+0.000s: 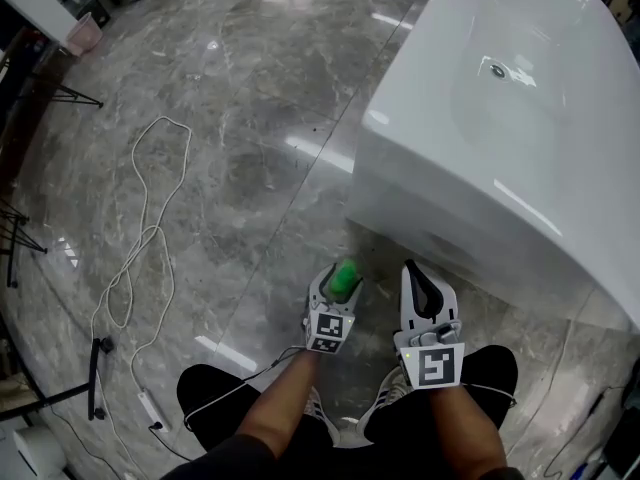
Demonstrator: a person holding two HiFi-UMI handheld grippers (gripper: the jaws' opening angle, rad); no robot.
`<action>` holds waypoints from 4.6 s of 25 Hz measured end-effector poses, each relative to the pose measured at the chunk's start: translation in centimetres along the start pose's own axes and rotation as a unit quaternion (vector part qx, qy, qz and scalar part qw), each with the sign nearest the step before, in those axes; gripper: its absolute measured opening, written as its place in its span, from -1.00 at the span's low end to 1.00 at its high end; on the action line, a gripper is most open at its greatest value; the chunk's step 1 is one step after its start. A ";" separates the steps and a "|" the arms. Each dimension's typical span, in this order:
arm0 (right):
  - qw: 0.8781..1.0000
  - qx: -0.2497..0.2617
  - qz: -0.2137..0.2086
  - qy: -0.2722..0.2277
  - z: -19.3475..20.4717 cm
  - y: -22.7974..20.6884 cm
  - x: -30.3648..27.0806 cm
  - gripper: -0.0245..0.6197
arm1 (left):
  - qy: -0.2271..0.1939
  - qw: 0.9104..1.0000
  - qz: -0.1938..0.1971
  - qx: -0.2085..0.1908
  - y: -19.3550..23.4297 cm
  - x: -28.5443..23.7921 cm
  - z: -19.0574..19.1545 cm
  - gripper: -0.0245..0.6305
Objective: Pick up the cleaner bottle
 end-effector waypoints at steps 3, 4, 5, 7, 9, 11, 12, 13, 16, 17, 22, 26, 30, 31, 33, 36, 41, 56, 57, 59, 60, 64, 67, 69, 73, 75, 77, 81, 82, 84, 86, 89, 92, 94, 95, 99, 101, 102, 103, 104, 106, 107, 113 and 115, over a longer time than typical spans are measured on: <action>1.000 0.005 -0.001 0.005 0.4 -0.4 0.2 -0.87 | 0.002 1.000 -0.006 0.001 0.5 -1.1 -0.1 -0.09; 1.000 0.006 0.001 0.006 0.5 -0.6 0.3 -0.87 | 0.001 1.000 -0.009 0.002 0.5 -1.3 -0.1 -0.09; 1.000 0.005 0.004 0.008 0.6 -0.7 0.4 -0.87 | 0.000 1.000 -0.011 0.002 0.6 -1.5 -0.2 -0.09; 1.000 0.006 0.006 0.011 0.8 -1.1 0.6 -0.87 | -0.001 1.000 -0.011 -0.005 0.5 -1.8 -0.4 -0.09; 1.000 0.010 0.007 0.009 1.0 -1.4 0.8 -0.87 | 0.000 1.000 -0.013 -0.012 0.4 -2.0 -0.4 -0.10; 1.000 0.012 0.008 0.005 1.0 -1.5 0.8 -0.87 | 0.002 1.000 -0.019 -0.013 0.4 -2.1 -0.3 -0.25; 1.000 0.013 0.008 0.004 1.1 -1.5 0.8 -0.87 | 0.003 1.000 -0.023 -0.013 0.5 -2.2 -0.3 -0.32; 1.000 0.012 0.008 0.004 1.0 -1.5 0.9 -0.87 | 0.004 1.000 -0.026 -0.012 0.5 -2.1 -0.3 -0.33; 1.000 0.013 0.010 0.000 0.9 -1.5 1.0 -0.87 | 0.009 1.000 -0.027 -0.005 0.7 -2.1 -0.3 -0.34; 1.000 0.014 0.010 -0.002 0.9 -1.4 1.0 -0.87 | 0.011 1.000 -0.028 -0.001 0.7 -2.0 -0.3 -0.34; 1.000 0.018 0.012 -0.006 0.8 -1.3 1.1 -0.87 | -0.001 0.999 -0.035 0.006 1.0 -1.4 -1.6 -0.35; 1.000 0.014 0.021 -0.002 0.6 -1.3 1.0 -0.87 | -0.040 0.998 -0.042 0.004 1.2 -0.1 -4.3 -0.35; 1.000 0.012 0.028 0.005 -0.2 -1.5 1.1 -0.87 | -0.082 0.996 -0.042 -0.004 1.4 2.3 -8.4 -0.35; 0.999 0.013 0.028 0.008 -0.4 -1.6 1.2 -0.87 | -0.090 0.995 -0.042 -0.005 1.4 2.9 -9.4 -0.35; 0.999 0.019 0.025 0.004 -1.3 -1.6 1.3 -0.87 | -0.102 0.994 -0.045 -0.008 1.3 4.2 -11.7 -0.35; 0.999 0.021 0.034 0.001 -3.3 -1.7 1.4 -0.87 | -0.110 0.992 -0.056 -0.015 1.3 5.9 -15.4 -0.35; 0.997 -0.002 0.069 0.017 -9.8 -2.0 2.3 -0.87 | -0.112 0.992 -0.060 -0.011 0.2 9.9 -23.0 -0.35; 0.991 -0.033 0.118 0.052 -40.5 -9.8 14.2 -0.87 | -0.095 0.995 -0.035 -0.001 -8.4 26.1 -52.6 -0.35; 0.990 -0.029 0.124 0.053 -42.2 -11.0 15.0 -0.87 | -0.095 0.995 -0.036 0.010 -9.0 26.6 -54.4 -0.35; 0.988 -0.026 0.140 0.058 -45.3 -13.4 16.2 -0.87 | -0.089 0.995 -0.036 0.033 -10.0 27.2 -57.8 -0.35; 0.987 -0.032 0.144 0.058 -46.8 -14.2 17.1 -0.87 | -0.082 0.995 -0.037 0.041 -10.8 27.8 -59.3 -0.35; 0.987 -0.048 0.134 0.075 -51.3 -15.5 22.1 -0.87 | -0.074 0.996 -0.030 0.044 -14.9 32.0 -63.7 -0.35; 0.984 -0.066 0.145 0.078 -53.5 -16.9 23.9 -0.87 | -0.086 0.996 -0.018 0.024 -16.9 33.4 -66.9 -0.35; 0.982 -0.069 0.162 0.066 -55.0 -17.5 24.6 -0.87 | -0.095 0.995 -0.008 0.015 -17.6 34.0 -69.1 -0.35; 0.983 -0.060 0.172 0.033 -56.8 -18.3 24.8 -0.87 | -0.113 0.994 0.012 0.008 -18.6 34.4 -73.0 -0.35; 0.982 -0.055 0.182 0.020 -57.6 -18.8 24.9 -0.87 | -0.119 0.993 0.021 -0.006 -18.9 34.3 -74.5 -0.35; 0.981 -0.050 0.189 0.013 -58.5 -19.1 24.7 -0.87 | -0.127 0.991 0.025 -0.016 -19.0 34.4 -75.7 -0.35; 0.978 -0.037 0.206 0.000 -61.8 -18.9 23.7 -0.87 | -0.136 0.989 0.041 -0.030 -17.5 35.3 -77.9 -0.35; 0.977 -0.030 0.211 -0.005 -62.4 -19.1 23.3 -0.87 | -0.137 0.989 0.049 -0.028 -17.2 35.1 -78.2 -0.35; 0.975 -0.022 0.223 -0.010 -62.8 -19.6 22.8 -0.87 | -0.136 0.989 0.060 -0.025 -16.9 34.5 -78.4 -0.35; 0.971 -0.022 0.236 -0.014 -63.0 -20.1 22.3 -0.87 | -0.137 0.988 0.067 -0.028 -16.6 33.9 -78.8 -0.35; 0.966 -0.024 0.255 -0.023 -63.7 -20.2 21.9 -0.87 | -0.142 0.986 0.078 -0.036 -16.3 33.3 -79.9 -0.35; 0.961 -0.027 0.273 -0.027 -64.2 -19.7 21.4 -0.87 | -0.143 0.985 0.085 -0.051 -15.6 33.2 -80.7 -0.35; 0.961 -0.016 0.275 -0.025 -64.7 -19.7 21.0 -0.87 | -0.144 0.985 0.084 -0.053 -15.4 33.0 -81.6 -0.35; 0.962 -0.010 0.272 -0.024 -65.1 -19.8 20.9 -0.87 | -0.145 0.985 0.083 -0.051 -15.5 32.9 -82.0 -0.35; 0.966 -0.004 0.258 -0.022 -66.0 -20.3 20.8 -0.87 | -0.151 0.985 0.071 -0.051 -15.6 32.5 -82.6 -0.35; 0.966 0.007 0.257 -0.031 -66.7 -21.0 21.0 -0.87 | -0.153 0.985 0.065 -0.042 -16.0 32.6 -83.2 -0.35; 0.965 0.014 0.258 -0.035 -67.0 -21.5 21.2 -0.87 | -0.156 0.985 0.067 -0.040 -16.4 32.7 -83.5 -0.35; 0.965 0.019 0.260 -0.038 -67.1 -21.9 21.5 -0.87 | -0.160 0.984 0.069 -0.039 -16.9 32.8 -83.7 -0.35; 0.964 0.021 0.263 -0.039 -67.2 -22.4 21.8 -0.87 | -0.161 0.984 0.071 -0.040 -17.3 32.8 -83.9 -0.35; 0.963 0.017 0.268 -0.038 -67.7 -23.1 22.6 -0.87 | -0.162 0.983 0.072 -0.043 -18.3 32.9 -84.3 -0.35; 0.962 0.016 0.270 -0.038 -67.8 -23.5 22.9 -0.87 | -0.166 0.982 0.074 -0.046 -18.6 32.8 -84.5 -0.35; 0.964 0.018 0.263 -0.031 -67.2 -24.4 22.9 -0.87 | -0.169 0.981 0.080 -0.056 -19.7 32.1 -85.0 -0.35; 0.964 0.017 0.263 -0.035 -67.1 -24.6 23.1 -0.87 | -0.168 0.981 0.080 -0.056 -20.0 32.0 -84.8 -0.35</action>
Point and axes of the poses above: the fingertips, and each gripper's own axes: x backward along the fingers, y to its left, z out of its underside, the point moved 9 cm from there along x, backward along the fingers, and after that the axes turned 7 degrees about z, right-handed, at the moved point
